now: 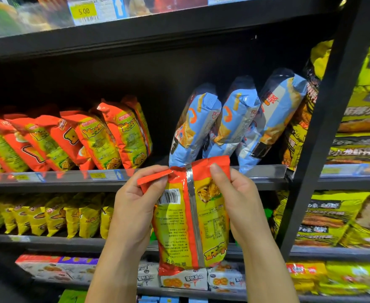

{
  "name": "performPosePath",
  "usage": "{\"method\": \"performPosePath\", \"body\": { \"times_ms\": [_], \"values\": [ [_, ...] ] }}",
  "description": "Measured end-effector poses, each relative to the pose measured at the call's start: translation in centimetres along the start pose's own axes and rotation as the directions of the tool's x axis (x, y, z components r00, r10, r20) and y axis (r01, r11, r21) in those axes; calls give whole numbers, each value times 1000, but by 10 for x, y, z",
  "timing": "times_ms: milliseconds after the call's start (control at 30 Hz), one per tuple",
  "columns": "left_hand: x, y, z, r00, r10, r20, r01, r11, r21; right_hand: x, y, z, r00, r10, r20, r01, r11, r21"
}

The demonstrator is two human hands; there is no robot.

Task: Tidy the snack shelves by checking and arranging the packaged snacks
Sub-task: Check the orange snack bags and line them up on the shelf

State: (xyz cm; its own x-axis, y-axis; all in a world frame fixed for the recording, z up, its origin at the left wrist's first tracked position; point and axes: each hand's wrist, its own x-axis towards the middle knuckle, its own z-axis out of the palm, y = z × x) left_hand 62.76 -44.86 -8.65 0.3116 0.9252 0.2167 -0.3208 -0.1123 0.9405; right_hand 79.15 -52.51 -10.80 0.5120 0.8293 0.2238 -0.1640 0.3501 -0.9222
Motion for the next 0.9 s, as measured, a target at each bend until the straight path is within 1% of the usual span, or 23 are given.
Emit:
{"method": "performPosePath", "body": {
  "times_ms": [100,133,167,267,367,433,533,600,700,767,900],
  "values": [
    [0,5,1,999,-38,-38,35,996,-81,-3,5,-10,986,50,160,-44,998,-38],
    [1,6,1,998,-42,-43,38,994,-99,-5,8,-12,980,59,189,-47,997,-67],
    [1,7,1,998,-45,-43,41,993,-110,-7,11,-12,981,55,186,-37,995,-96],
    [1,7,-1,998,-64,4,64,991,-114,-18,14,-9,996,7,86,4,991,-133],
    [-2,0,-7,982,-123,144,137,987,-86,-31,12,-5,1000,-17,-19,14,988,-151],
    [-6,-5,-12,942,-184,282,198,980,-20,-40,10,-1,992,-31,-119,15,991,-132],
    [-18,-15,-21,853,-279,442,275,959,74,-57,5,6,966,-47,-253,21,994,-103],
    [-28,-20,-25,816,-316,484,306,947,103,-73,3,11,948,-48,-314,21,996,-89],
    [-38,-28,-31,793,-344,503,324,937,130,-101,8,16,924,-23,-382,-5,997,-72],
    [-46,-33,-32,775,-360,520,348,929,124,-122,11,14,906,-8,-424,-38,994,-100],
    [-63,-44,-28,719,-379,583,388,914,116,-164,7,7,887,26,-462,-105,983,-147]
  ]
}}
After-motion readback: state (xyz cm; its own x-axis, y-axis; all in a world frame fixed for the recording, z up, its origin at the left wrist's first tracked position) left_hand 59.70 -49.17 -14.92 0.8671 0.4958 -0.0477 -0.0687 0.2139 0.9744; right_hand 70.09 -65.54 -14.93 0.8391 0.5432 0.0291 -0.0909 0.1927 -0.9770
